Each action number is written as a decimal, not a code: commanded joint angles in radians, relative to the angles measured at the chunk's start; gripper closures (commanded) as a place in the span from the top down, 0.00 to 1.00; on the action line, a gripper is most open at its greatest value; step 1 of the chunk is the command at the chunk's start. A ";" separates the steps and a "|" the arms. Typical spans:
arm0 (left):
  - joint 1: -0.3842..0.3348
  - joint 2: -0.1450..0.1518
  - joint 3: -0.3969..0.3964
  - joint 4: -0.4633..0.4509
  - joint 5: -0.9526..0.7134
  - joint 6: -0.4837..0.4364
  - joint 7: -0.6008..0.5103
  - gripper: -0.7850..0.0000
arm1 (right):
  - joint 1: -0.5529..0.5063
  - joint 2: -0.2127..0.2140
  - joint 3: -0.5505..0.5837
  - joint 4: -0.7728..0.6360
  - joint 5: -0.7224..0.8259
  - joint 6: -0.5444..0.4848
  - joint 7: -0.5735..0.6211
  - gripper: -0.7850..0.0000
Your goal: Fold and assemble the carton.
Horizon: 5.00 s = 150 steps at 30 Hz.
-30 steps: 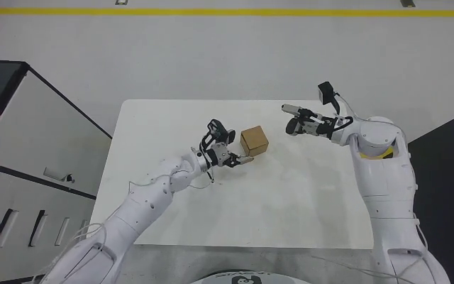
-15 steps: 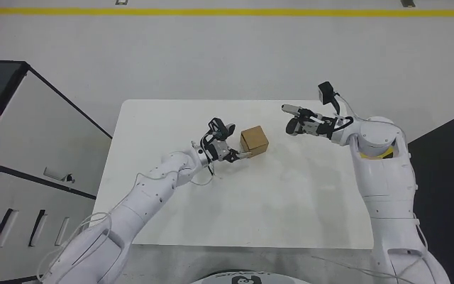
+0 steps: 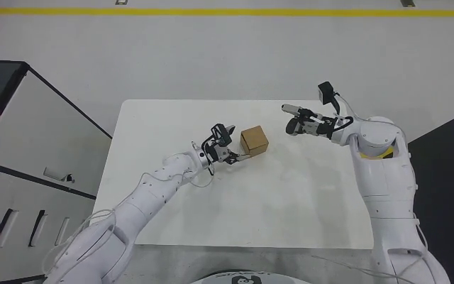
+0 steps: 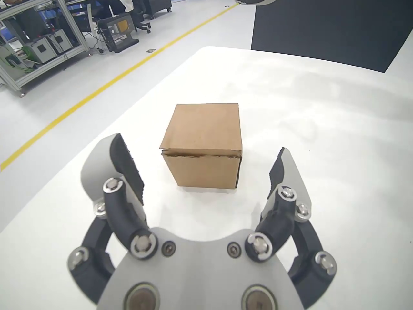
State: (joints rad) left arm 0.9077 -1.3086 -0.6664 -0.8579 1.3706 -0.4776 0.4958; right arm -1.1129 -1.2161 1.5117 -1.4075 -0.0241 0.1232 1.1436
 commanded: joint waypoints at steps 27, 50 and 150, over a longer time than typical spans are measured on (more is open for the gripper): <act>-0.077 -0.100 0.048 0.186 -0.045 -0.023 0.006 0.90 | 0.000 0.000 0.000 0.000 0.000 0.000 0.000 1.00; -0.127 -0.174 0.080 0.360 -0.028 -0.039 0.073 0.40 | 0.000 0.000 0.000 0.000 0.000 0.000 0.000 1.00; 0.568 0.277 -0.975 -1.407 -0.043 -0.505 -0.559 0.00 | 0.000 0.000 0.000 0.000 0.000 0.000 0.000 1.00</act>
State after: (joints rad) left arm 1.4754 -1.0314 -1.6417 -2.2651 1.3279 -0.9828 -0.0627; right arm -1.1129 -1.2161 1.5117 -1.4075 -0.0241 0.1232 1.1436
